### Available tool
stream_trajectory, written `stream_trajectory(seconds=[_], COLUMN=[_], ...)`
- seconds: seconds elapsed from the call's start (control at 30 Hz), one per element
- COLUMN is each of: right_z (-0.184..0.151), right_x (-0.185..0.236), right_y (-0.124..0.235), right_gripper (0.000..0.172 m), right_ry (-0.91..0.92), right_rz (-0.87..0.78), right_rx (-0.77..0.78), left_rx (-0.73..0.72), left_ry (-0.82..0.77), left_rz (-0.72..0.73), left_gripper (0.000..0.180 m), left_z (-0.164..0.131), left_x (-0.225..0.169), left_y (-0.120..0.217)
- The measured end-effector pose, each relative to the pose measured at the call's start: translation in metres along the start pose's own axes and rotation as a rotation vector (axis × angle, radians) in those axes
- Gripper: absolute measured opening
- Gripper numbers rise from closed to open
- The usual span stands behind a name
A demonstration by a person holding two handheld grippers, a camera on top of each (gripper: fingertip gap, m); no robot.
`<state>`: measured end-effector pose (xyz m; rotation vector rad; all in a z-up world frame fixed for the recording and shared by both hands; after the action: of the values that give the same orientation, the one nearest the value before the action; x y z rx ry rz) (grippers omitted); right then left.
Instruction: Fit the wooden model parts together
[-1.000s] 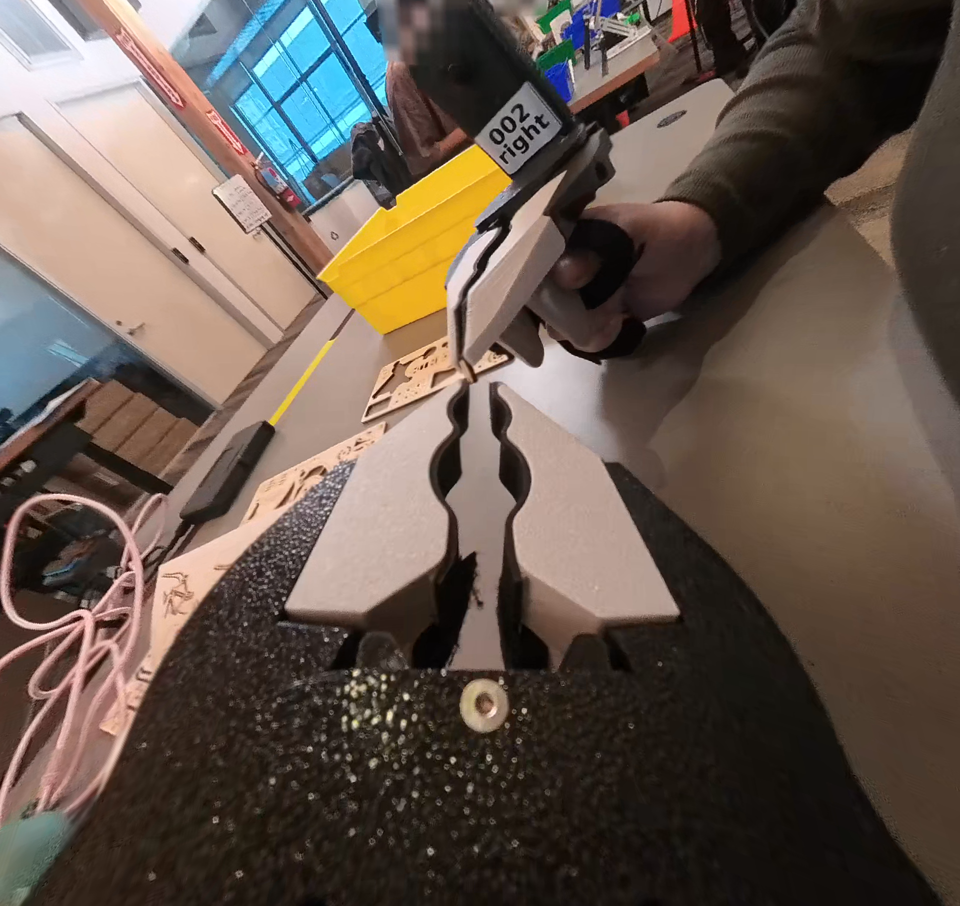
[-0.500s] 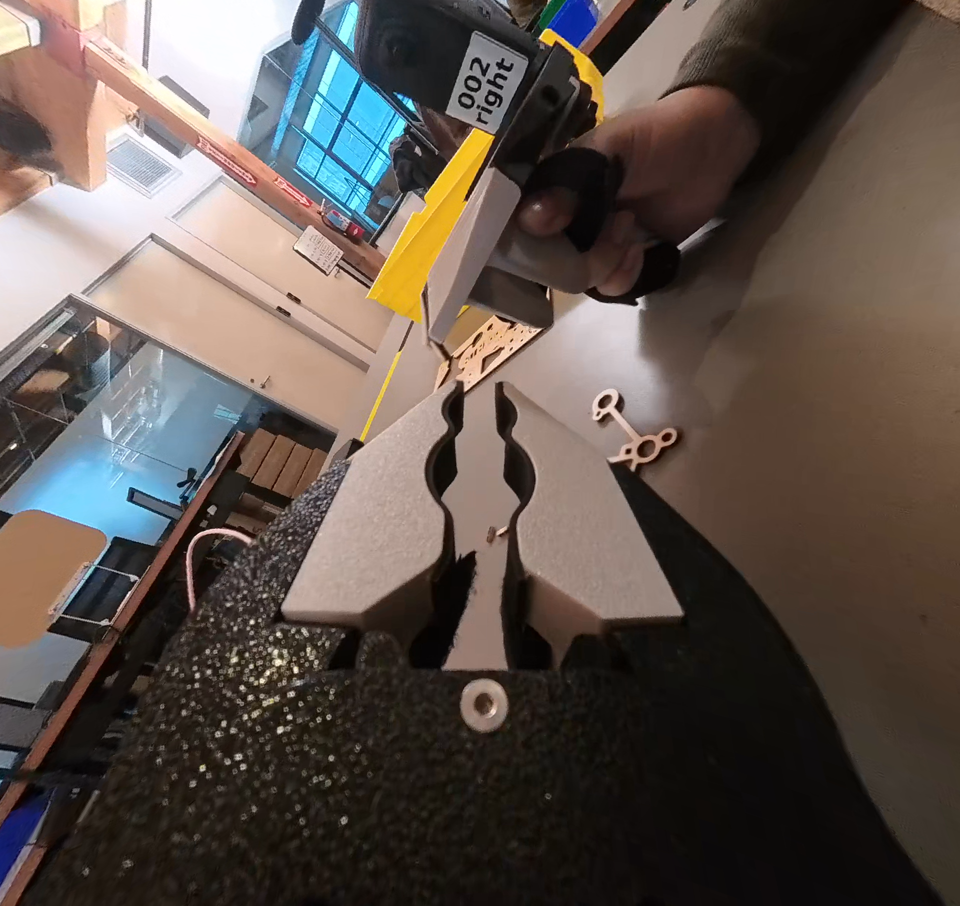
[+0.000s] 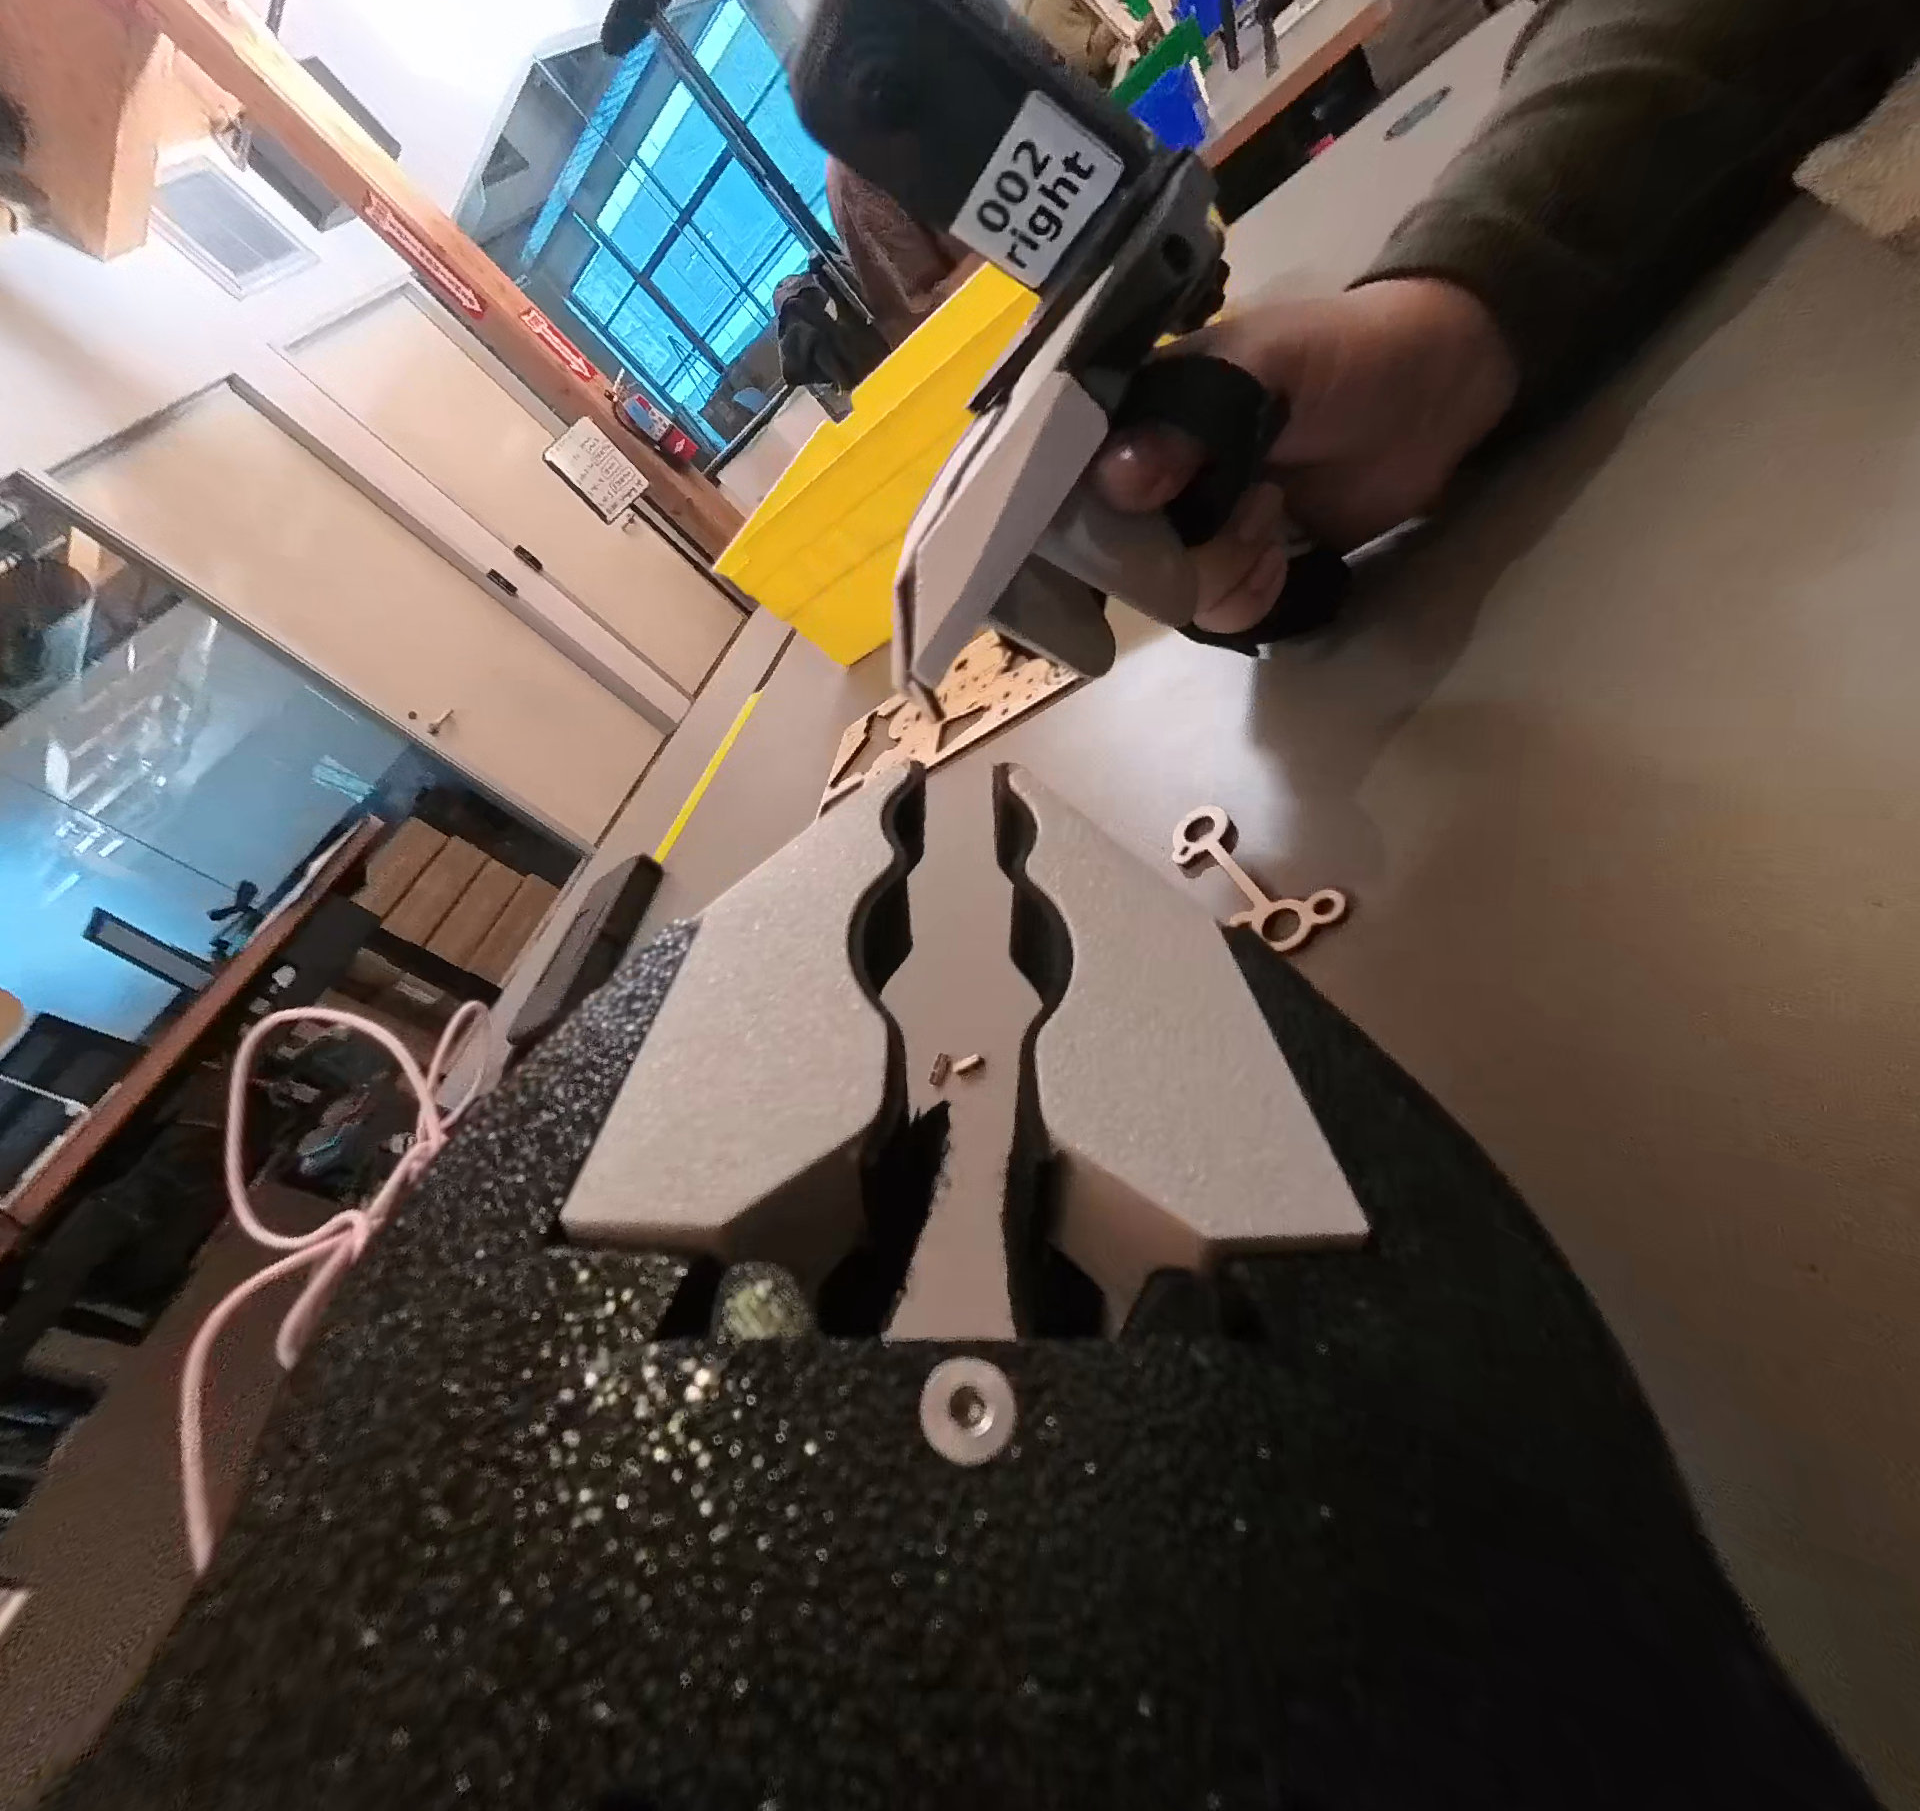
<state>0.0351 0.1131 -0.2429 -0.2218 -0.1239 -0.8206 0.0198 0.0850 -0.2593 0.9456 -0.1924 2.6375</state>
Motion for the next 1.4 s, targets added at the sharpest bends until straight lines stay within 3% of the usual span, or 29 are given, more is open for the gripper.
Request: stream_trajectory(seconds=[0.23,0.37,0.6,0.97,1.17,1.23,1.4], right_z=[-0.002,0.000,0.002,0.004,0.008,0.013,0.014], right_x=[0.002,0.001,0.002,0.003,0.007,0.013,0.039], right_y=[0.001,-0.002,-0.005,-0.009,-0.008,-0.004,0.004], right_gripper=[0.000,0.000,0.000,0.000,0.006,0.016,0.010], right_ry=[0.010,-0.025,-0.027,-0.049,0.037,0.112,0.238], right_rz=[0.005,-0.007,-0.044,-0.055,-0.002,0.055,0.260], right_rx=[0.017,-0.002,-0.024,-0.045,-0.066,-0.074,-0.037], left_rx=[-0.037,0.025,0.017,0.024,-0.074,-0.152,-0.251], left_ry=[0.140,0.074,-0.039,-0.016,0.170,0.299,0.585], left_rz=[0.002,0.072,0.062,0.075,-0.009,-0.094,-0.317], left_gripper=[0.013,0.014,0.013,0.002,0.000,0.000,0.000], left_z=[0.003,-0.002,0.005,0.008,0.020,0.029,0.041], left_x=[0.004,0.014,0.008,0.010,0.008,0.003,-0.013], left_y=[0.001,0.000,-0.003,-0.003,-0.002,0.000,0.001])
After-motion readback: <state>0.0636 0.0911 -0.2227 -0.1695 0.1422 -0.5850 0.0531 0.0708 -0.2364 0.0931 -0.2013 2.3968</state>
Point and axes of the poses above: each gripper's, where its closed fingertips meet, y back along the fingers, z out of its top, x = y × z across the jaws, the point moved 2 cm from there along y, back along the fingers, and after that the axes turned 8 degrees about -x, right-handed, at the moved point
